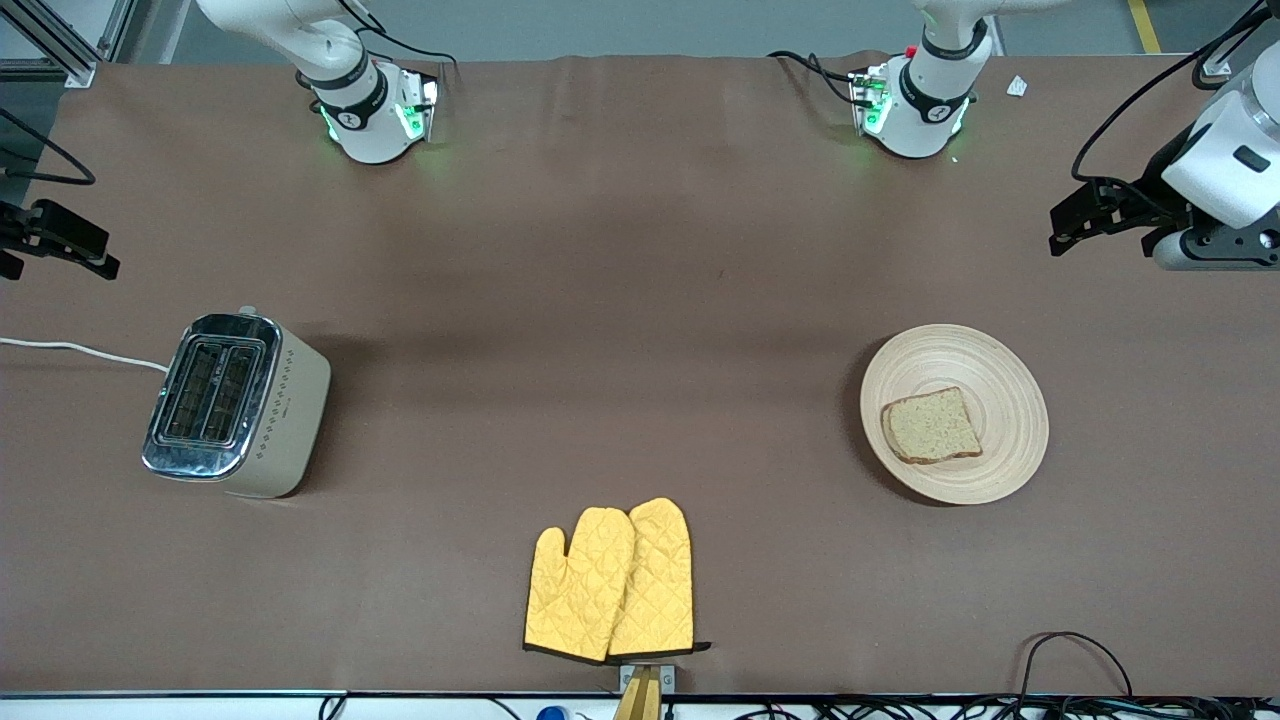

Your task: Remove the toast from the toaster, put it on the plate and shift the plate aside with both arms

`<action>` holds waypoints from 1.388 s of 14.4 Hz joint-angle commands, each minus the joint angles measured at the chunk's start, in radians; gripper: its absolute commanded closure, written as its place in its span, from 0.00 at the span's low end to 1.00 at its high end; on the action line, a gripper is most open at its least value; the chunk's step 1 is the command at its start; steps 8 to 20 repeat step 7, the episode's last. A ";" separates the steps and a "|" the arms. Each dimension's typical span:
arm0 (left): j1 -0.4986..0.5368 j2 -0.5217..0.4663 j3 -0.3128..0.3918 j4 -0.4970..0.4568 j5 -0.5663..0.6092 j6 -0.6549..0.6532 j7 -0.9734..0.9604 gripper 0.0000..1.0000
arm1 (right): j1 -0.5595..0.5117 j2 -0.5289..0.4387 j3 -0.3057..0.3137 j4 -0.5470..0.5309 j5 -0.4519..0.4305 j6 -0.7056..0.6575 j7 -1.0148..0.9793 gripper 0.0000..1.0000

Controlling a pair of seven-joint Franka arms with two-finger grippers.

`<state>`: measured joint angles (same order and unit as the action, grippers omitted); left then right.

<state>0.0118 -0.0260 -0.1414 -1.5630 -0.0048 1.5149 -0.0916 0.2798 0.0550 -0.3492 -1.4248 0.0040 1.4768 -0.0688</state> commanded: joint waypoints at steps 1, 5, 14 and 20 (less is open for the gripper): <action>0.000 -0.031 0.005 -0.012 0.012 0.005 0.016 0.00 | -0.004 -0.011 0.003 -0.009 0.017 -0.001 0.011 0.00; 0.002 0.005 0.005 0.038 0.012 -0.007 0.012 0.00 | -0.004 -0.011 0.003 -0.009 0.017 -0.001 0.011 0.00; 0.000 0.014 0.005 0.038 0.014 -0.009 0.006 0.00 | -0.004 -0.011 0.003 -0.009 0.017 -0.001 0.011 0.00; 0.000 0.014 0.005 0.038 0.014 -0.009 0.006 0.00 | -0.004 -0.011 0.003 -0.009 0.017 -0.001 0.011 0.00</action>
